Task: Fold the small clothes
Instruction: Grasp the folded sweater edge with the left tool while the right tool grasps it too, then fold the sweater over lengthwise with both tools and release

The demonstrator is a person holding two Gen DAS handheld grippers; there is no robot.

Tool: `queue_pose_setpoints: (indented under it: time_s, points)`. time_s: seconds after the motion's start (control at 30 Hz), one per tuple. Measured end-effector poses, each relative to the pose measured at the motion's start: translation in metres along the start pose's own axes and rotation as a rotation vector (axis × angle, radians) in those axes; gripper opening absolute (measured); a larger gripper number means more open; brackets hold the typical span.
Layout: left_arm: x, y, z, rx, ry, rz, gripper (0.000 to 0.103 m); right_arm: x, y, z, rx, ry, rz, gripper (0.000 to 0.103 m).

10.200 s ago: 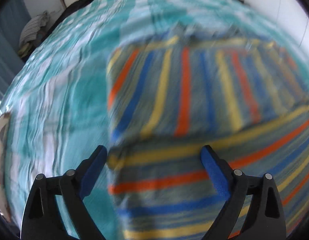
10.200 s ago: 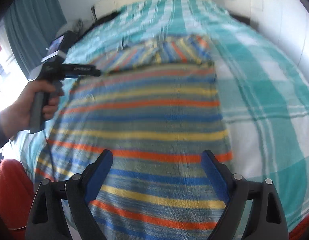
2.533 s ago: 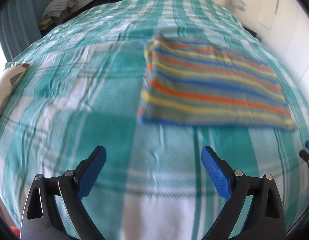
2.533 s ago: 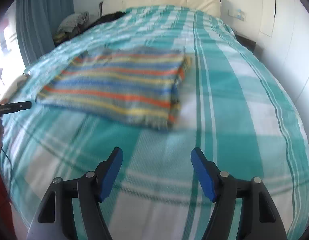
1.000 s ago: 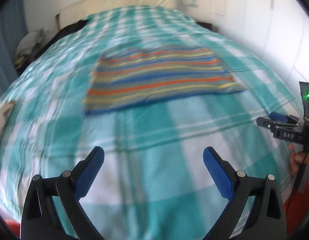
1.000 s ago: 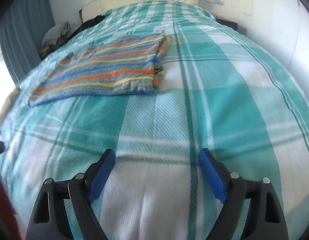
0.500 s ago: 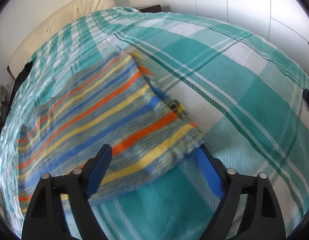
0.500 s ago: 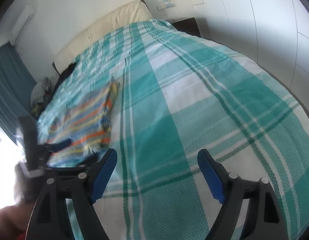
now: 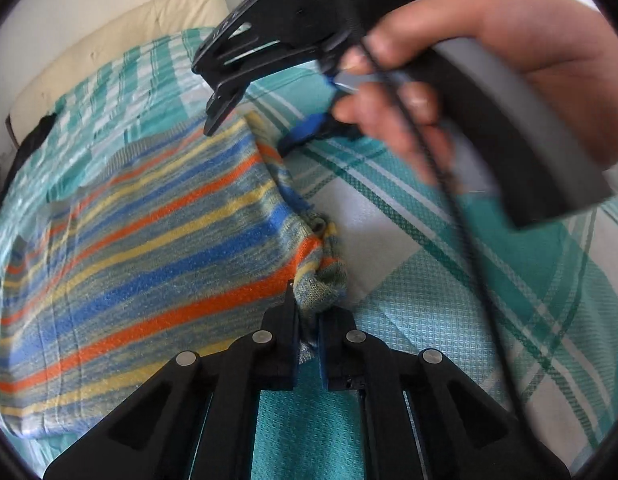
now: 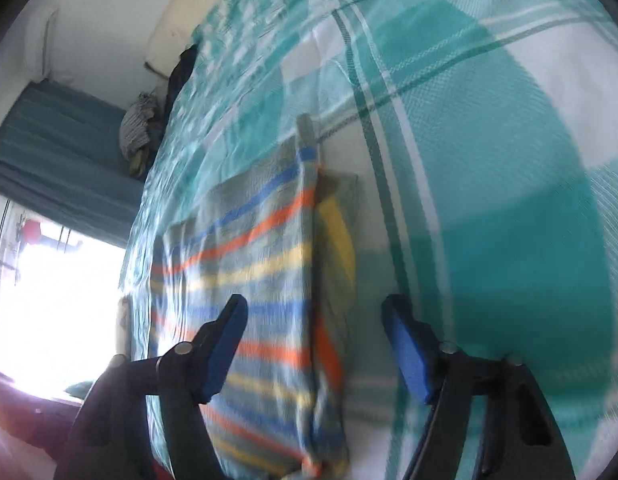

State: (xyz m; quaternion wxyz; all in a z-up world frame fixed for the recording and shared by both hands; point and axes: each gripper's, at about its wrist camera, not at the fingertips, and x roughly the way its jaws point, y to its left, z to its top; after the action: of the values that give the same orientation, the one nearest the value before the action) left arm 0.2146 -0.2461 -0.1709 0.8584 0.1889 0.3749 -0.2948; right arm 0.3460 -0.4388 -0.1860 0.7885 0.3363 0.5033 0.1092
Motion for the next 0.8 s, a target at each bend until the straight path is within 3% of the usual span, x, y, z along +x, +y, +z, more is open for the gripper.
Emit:
queue_pose_setpoints:
  time_s: [0.07, 0.1, 0.23, 0.37, 0.6, 0.8]
  points:
    - [-0.009, 0.010, 0.001, -0.052, -0.013, -0.037, 0.004, 0.006, 0.006, 0.011, 0.014, -0.040, 0.000, 0.017]
    - [-0.016, 0.018, 0.001, -0.087, -0.027, -0.055, 0.004, 0.006, 0.012, 0.013, 0.010, -0.050, -0.026, 0.007]
    - [-0.059, 0.068, -0.007, -0.277, -0.102, -0.119, 0.004, -0.013, 0.070, 0.015, -0.129, -0.099, -0.042, 0.007]
    - [-0.102, 0.140, -0.033, -0.484, -0.157, -0.120, 0.003, -0.008, 0.147, 0.013, -0.260, -0.092, -0.016, 0.007]
    - [-0.113, 0.232, -0.092, -0.719, -0.119, -0.054, 0.003, 0.091, 0.255, -0.005, -0.407, -0.008, -0.029, 0.007]
    - [-0.111, 0.274, -0.134, -0.823, -0.076, -0.010, 0.003, 0.165, 0.287, -0.023, -0.433, 0.055, -0.056, 0.007]
